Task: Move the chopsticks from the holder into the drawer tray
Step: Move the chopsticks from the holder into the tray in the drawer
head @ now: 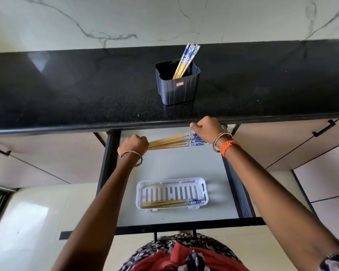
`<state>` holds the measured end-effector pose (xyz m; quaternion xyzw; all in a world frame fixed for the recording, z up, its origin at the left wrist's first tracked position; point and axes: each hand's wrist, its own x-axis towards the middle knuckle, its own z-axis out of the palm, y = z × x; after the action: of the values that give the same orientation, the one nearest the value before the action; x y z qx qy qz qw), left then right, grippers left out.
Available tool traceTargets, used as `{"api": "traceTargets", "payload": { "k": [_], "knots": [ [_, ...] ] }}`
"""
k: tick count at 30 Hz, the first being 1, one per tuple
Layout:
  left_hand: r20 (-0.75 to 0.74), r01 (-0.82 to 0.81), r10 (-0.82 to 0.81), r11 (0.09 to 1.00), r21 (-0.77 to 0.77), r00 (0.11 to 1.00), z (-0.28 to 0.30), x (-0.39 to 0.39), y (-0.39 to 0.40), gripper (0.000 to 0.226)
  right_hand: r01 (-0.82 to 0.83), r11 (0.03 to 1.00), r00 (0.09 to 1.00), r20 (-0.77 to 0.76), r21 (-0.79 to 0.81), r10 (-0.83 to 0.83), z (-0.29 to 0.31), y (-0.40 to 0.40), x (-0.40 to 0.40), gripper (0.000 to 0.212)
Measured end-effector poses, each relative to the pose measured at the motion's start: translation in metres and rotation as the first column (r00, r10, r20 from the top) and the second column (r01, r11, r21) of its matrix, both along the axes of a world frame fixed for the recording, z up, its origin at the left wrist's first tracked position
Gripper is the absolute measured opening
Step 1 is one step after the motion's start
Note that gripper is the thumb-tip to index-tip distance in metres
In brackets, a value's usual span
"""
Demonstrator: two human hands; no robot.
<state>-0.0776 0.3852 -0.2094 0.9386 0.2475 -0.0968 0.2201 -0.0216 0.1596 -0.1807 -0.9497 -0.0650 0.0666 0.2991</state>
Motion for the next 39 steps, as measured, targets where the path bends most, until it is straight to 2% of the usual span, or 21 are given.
{"api": "traceTargets", "payload": {
  "k": [1, 2, 3, 5, 7, 10, 12, 14, 17, 20, 22, 26, 30, 34, 37, 39],
  "knots": [
    [0.007, 0.001, -0.002, 0.999, 0.035, 1.000, -0.002, -0.001, -0.001, 0.031, -0.135, 0.978, 0.991, -0.007, -0.158, 0.136, -0.003, 0.003, -0.005, 0.057],
    [0.008, 0.007, -0.007, 0.999, 0.053, 1.000, -0.004, -0.002, -0.003, 0.031, -0.273, 0.917, 0.961, -0.049, -0.291, 0.271, -0.008, 0.007, -0.011, 0.057],
    [0.002, 0.017, -0.017, 0.998, 0.053, 1.000, -0.007, -0.002, -0.006, 0.031, -0.396, 0.845, 0.917, -0.105, -0.360, 0.385, -0.015, 0.013, -0.018, 0.055],
    [-0.033, 0.042, -0.041, 0.999, 0.027, 0.999, -0.013, -0.004, -0.012, 0.028, -0.564, 0.736, 0.823, -0.182, -0.374, 0.537, -0.033, 0.024, -0.036, 0.056],
    [-0.092, 0.060, -0.060, 0.998, -0.001, 0.994, -0.025, -0.012, -0.017, 0.025, -0.639, 0.674, 0.762, -0.189, -0.370, 0.619, -0.053, 0.029, -0.050, 0.053],
    [-0.171, 0.081, -0.099, 0.991, -0.108, 0.980, -0.053, -0.030, -0.020, 0.033, -0.654, 0.676, 0.754, -0.223, -0.339, 0.618, -0.083, 0.026, -0.060, 0.026],
    [-0.173, 0.103, -0.140, 0.972, -0.211, 0.975, -0.071, -0.045, -0.016, 0.039, -0.673, 0.669, 0.740, -0.301, -0.315, 0.602, -0.101, 0.024, -0.064, 0.027],
    [-0.083, 0.117, -0.140, 0.963, -0.241, 0.987, -0.084, -0.059, -0.005, 0.031, -0.685, 0.677, 0.723, -0.366, -0.269, 0.586, -0.116, 0.023, -0.071, 0.037],
    [0.033, -0.002, 0.009, 0.977, -0.213, 0.999, -0.098, -0.072, 0.015, 0.022, -0.695, 0.667, 0.709, -0.408, -0.269, 0.575, -0.138, 0.023, -0.081, 0.051],
    [-0.135, -0.079, 0.048, 0.969, -0.236, 0.990, -0.111, -0.082, 0.027, 0.024, -0.676, 0.635, 0.736, -0.376, -0.374, 0.562, -0.158, 0.025, -0.089, 0.059],
    [-0.251, -0.094, 0.027, 0.961, -0.260, 0.968, -0.118, -0.090, 0.029, 0.026, -0.651, 0.624, 0.759, -0.354, -0.432, 0.546, -0.170, 0.028, -0.094, 0.053],
    [-0.270, -0.111, 0.042, 0.963, -0.247, 0.962, -0.125, -0.097, 0.027, 0.034, -0.664, 0.569, 0.743, -0.336, -0.486, 0.579, -0.184, 0.040, -0.097, 0.036],
    [-0.282, -0.095, 0.034, 0.974, -0.205, 0.959, -0.124, -0.092, 0.025, 0.035, -0.687, 0.571, 0.723, -0.352, -0.449, 0.594, -0.186, 0.054, -0.095, 0.033],
    [-0.272, -0.080, 0.037, 0.985, -0.150, 0.962, -0.128, -0.093, 0.023, 0.029, -0.709, 0.617, 0.700, -0.443, -0.342, 0.560, -0.190, 0.062, -0.102, 0.038],
    [-0.278, -0.083, 0.050, 0.990, -0.111, 0.959, -0.131, -0.094, 0.022, 0.028, -0.725, 0.627, 0.681, -0.434, -0.286, 0.590, -0.189, 0.057, -0.103, 0.039],
    [-0.297, -0.089, 0.054, 0.991, -0.103, 0.953, -0.132, -0.093, 0.020, 0.029, -0.737, 0.632, 0.669, -0.399, -0.240, 0.628, -0.185, 0.048, -0.104, 0.031]
  ]
}}
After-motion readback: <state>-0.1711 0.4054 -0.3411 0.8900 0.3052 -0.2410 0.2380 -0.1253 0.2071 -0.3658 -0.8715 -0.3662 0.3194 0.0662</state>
